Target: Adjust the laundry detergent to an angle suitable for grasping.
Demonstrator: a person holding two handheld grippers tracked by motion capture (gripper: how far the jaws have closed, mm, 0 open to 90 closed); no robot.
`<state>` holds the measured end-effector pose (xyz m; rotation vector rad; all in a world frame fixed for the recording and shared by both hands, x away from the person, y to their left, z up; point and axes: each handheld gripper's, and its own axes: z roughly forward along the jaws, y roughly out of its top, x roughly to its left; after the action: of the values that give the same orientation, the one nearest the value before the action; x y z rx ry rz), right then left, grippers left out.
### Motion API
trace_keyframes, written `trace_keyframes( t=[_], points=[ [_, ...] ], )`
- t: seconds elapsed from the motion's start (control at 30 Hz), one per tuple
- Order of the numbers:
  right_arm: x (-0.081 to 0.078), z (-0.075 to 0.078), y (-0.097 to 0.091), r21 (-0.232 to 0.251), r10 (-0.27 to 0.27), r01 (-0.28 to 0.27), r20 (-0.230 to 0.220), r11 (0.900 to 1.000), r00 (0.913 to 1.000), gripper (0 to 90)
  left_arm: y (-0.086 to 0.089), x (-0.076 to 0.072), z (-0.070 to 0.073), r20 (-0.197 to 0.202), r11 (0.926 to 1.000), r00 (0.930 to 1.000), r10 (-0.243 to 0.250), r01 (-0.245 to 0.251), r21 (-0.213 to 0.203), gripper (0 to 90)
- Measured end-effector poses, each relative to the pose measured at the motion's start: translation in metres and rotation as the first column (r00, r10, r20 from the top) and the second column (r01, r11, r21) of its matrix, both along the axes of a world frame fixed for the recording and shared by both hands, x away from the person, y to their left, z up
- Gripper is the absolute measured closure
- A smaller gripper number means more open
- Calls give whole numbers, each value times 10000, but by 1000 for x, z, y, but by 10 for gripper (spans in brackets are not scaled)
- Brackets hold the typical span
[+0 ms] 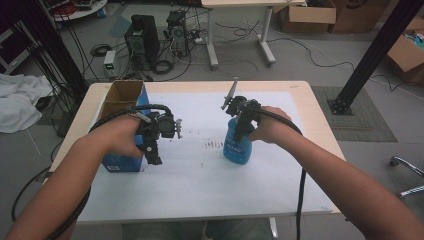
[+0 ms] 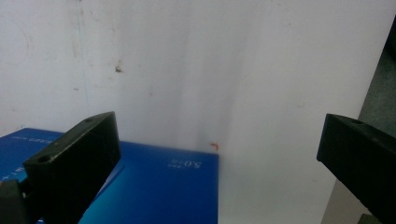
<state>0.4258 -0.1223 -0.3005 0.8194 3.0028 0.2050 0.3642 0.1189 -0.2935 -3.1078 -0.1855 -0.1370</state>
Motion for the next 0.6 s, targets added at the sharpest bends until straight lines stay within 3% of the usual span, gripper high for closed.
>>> trace_keyframes(
  t=[0.27, 0.6],
  points=[
    [0, 0, -1, 29, 149, -149, 20, 9999, 9999, 393, 0, 0, -1, -10, 10000, 10000, 6, -6, 36, 1],
    [0, -2, -1, 196, 329, -323, -305, 9993, 9990, 364, -2, 0, -1, -69, 10000, 10000, 48, -48, 81, 1]
  ],
)
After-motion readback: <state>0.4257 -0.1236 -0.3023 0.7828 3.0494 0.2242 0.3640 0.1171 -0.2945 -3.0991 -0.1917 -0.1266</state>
